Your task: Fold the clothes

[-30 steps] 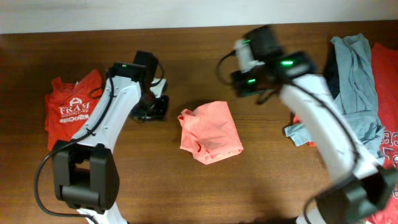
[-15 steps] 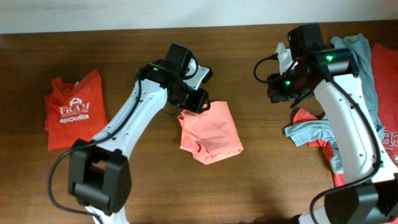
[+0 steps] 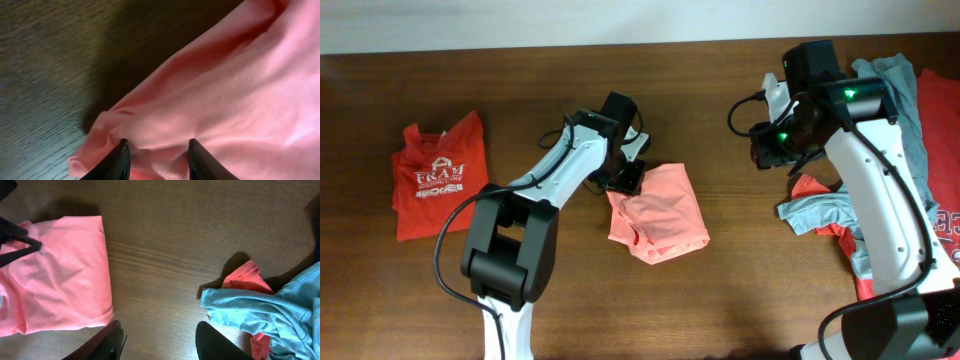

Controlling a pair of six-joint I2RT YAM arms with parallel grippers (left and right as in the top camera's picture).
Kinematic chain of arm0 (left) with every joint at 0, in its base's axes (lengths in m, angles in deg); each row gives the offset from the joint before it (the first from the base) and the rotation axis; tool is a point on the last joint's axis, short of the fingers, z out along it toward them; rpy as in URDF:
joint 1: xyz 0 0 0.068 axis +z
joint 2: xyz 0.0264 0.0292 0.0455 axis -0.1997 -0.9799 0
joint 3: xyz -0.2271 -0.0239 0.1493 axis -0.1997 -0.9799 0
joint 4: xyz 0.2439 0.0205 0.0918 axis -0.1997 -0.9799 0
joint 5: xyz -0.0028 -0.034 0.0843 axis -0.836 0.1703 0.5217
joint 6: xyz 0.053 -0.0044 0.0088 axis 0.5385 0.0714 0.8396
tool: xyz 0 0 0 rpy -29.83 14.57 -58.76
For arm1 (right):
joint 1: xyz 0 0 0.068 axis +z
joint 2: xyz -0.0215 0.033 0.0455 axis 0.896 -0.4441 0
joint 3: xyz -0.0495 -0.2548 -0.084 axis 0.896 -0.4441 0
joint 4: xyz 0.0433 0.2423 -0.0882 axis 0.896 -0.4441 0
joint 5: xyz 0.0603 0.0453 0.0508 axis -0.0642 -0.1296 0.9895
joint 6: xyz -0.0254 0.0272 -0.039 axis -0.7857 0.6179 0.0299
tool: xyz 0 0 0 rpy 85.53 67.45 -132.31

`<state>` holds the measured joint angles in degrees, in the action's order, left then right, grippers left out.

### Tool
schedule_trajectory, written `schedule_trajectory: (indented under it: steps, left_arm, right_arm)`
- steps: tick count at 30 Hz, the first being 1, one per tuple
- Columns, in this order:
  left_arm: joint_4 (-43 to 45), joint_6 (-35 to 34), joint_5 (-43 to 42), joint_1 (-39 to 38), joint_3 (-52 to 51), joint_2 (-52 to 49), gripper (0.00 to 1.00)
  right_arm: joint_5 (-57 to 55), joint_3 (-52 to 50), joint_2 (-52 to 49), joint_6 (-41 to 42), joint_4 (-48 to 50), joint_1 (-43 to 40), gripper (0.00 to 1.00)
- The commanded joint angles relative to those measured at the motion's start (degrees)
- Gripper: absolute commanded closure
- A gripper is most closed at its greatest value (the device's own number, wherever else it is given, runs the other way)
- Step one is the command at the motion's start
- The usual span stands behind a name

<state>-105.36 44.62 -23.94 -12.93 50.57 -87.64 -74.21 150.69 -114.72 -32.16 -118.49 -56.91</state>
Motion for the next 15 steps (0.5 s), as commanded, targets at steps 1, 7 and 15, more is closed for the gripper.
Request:
schedule_trajectory:
  steps: [1, 7, 15]
  left_arm:
    - [-3.02, -0.76, 0.98, 0.33, 2.93, 1.27, 0.62]
    - [-5.86, -3.96, -6.67, 0.33, 10.60, 11.15, 0.62]
    - [-0.81, -24.26, -14.64, -1.77, 3.04, 14.49, 0.64]
  right_arm:
    - [-0.90, -0.31, -0.13, -0.15, -0.17, -0.04, 0.48]
    - [-0.90, -0.31, -0.20, -1.09, -0.20, -0.04, 0.48]
    - [-7.26, -0.31, -0.17, 2.05, -0.70, -1.42, 0.48]
